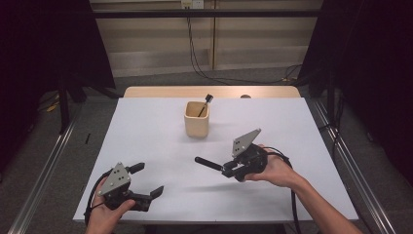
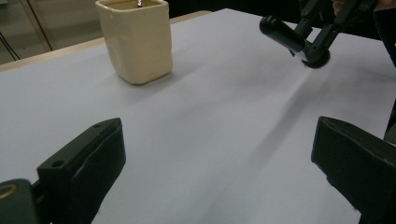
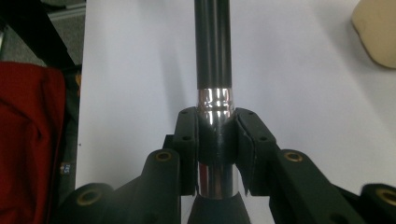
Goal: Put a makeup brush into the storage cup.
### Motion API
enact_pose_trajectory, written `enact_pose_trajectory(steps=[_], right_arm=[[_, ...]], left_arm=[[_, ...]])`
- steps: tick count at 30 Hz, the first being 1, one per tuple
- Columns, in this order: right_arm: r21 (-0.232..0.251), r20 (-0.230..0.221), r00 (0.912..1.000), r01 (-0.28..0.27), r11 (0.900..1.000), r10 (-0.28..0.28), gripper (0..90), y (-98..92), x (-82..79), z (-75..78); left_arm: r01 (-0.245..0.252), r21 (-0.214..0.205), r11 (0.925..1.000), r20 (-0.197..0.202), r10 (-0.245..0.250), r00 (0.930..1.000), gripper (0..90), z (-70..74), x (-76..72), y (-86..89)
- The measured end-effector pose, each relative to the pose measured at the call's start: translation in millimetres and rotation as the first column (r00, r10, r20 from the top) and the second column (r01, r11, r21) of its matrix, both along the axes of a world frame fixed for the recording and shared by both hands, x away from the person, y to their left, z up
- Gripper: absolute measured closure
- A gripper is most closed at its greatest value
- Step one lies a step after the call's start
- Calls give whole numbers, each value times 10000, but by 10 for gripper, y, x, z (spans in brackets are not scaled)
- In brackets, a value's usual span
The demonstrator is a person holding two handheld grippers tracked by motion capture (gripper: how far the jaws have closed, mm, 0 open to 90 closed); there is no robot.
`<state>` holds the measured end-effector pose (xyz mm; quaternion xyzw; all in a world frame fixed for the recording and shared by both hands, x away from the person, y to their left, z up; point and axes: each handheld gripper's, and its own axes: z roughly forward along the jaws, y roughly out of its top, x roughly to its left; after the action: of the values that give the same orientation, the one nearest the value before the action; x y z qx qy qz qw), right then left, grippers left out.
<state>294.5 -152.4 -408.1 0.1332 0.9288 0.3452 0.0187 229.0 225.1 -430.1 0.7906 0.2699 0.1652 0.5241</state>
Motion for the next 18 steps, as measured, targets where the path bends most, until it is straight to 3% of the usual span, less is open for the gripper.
enact_pose_trajectory(steps=[4, 18], right_arm=[[-540, 50, 10000, -24, 9985, 27, 719, 40, 33, -15], [-1578, -355, 9967, -784, 9843, 737, 719, 132, 90, -3]], left_arm=[[161, 104, 9998, 73, -162, 9998, 30, 24, 21, -35], [950, 578, 9938, -36, -949, 9955, 34, 119, 127, -270]])
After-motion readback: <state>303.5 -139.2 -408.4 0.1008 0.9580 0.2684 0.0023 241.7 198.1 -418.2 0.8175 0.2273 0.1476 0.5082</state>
